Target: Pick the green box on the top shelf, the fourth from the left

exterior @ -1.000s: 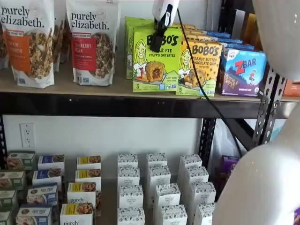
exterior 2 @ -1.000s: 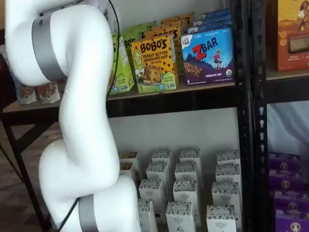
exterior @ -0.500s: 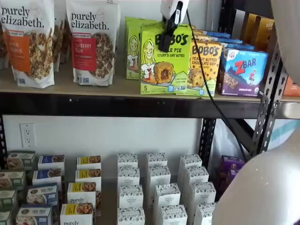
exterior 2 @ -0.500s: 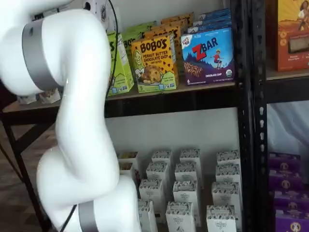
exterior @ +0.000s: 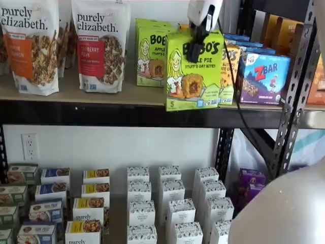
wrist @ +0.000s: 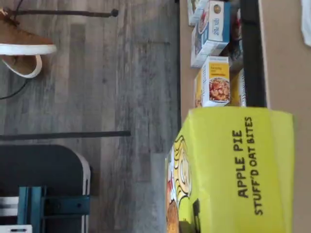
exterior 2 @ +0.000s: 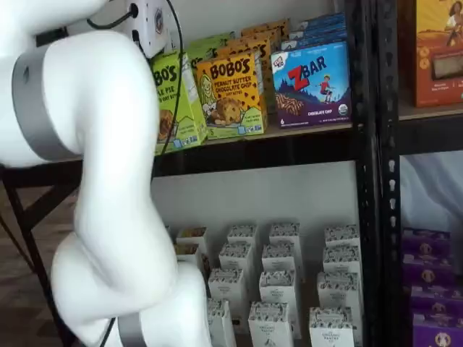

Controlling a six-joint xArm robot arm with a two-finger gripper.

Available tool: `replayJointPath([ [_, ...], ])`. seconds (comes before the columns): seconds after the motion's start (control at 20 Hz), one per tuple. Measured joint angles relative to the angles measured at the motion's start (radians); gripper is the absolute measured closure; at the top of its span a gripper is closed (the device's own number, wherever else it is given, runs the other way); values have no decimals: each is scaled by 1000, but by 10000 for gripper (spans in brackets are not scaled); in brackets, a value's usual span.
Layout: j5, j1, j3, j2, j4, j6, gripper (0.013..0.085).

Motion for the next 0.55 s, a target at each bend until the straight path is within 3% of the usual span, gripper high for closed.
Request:
replayJointPath([
  [0.55, 23, -73, 132, -127, -3, -74, 730],
])
